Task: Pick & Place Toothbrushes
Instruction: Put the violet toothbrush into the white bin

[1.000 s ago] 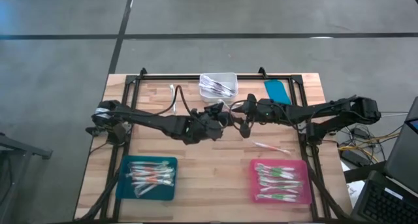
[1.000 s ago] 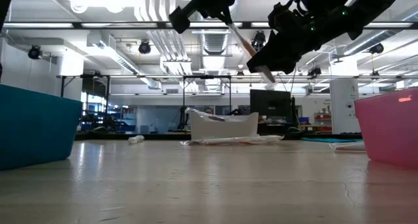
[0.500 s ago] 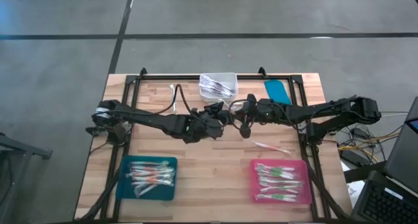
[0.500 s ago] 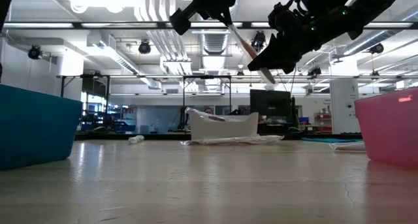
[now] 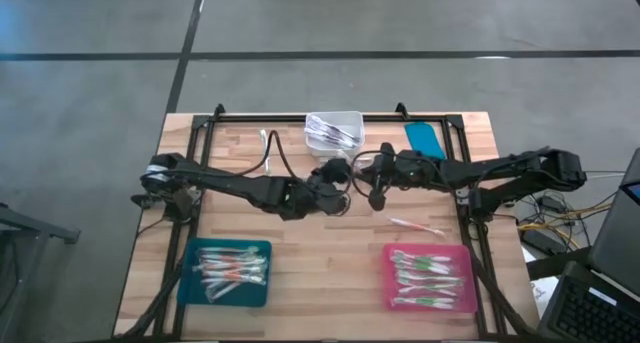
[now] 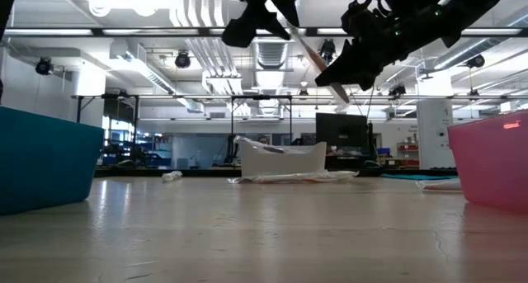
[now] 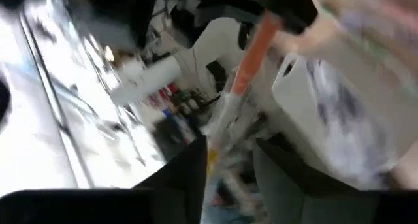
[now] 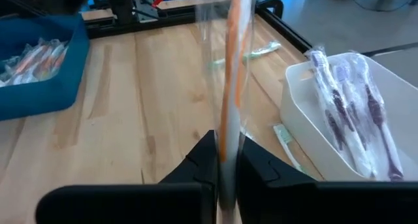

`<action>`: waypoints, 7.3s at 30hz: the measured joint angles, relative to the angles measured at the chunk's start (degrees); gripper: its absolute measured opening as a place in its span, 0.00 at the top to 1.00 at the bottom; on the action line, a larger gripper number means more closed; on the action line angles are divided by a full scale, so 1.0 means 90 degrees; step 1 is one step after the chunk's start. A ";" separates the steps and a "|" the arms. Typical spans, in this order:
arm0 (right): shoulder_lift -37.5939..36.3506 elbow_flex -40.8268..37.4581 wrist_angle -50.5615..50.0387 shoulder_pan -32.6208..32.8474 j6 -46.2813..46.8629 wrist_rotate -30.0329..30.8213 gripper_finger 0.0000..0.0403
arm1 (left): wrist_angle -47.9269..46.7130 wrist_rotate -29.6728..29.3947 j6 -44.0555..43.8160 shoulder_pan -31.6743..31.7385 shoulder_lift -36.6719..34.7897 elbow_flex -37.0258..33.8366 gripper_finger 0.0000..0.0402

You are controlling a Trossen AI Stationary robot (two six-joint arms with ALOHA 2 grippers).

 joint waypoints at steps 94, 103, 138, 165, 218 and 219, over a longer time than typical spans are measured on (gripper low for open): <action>-0.1705 -0.0442 0.0547 0.0777 -0.1672 -0.0767 0.95 | 0.6593 0.6412 -0.7773 0.1020 -0.0750 -0.2703 0.50; -0.1539 -0.0477 0.0966 0.0777 -0.1620 -0.0894 0.95 | 0.6550 0.6643 -0.7802 0.1020 -0.0690 -0.2500 0.50; -0.0692 -0.0381 0.1984 0.0772 -0.1855 -0.0861 0.95 | 0.6247 0.6738 -0.7853 0.1022 -0.0697 -0.2402 0.88; -0.1419 -0.0381 0.0606 0.0759 -0.0932 -0.0846 0.61 | 0.4963 0.6109 -0.7984 0.1018 -0.0962 -0.2402 0.88; -0.1659 -0.0483 -0.1525 0.0296 -0.0097 0.1968 0.43 | -0.4994 0.6264 -1.4149 -0.2455 -0.3317 -0.3196 0.90; -0.1659 -0.0483 -0.1525 0.0296 -0.0097 0.1969 0.42 | -0.4966 0.6265 -1.4148 -0.2455 -0.3317 -0.3267 0.90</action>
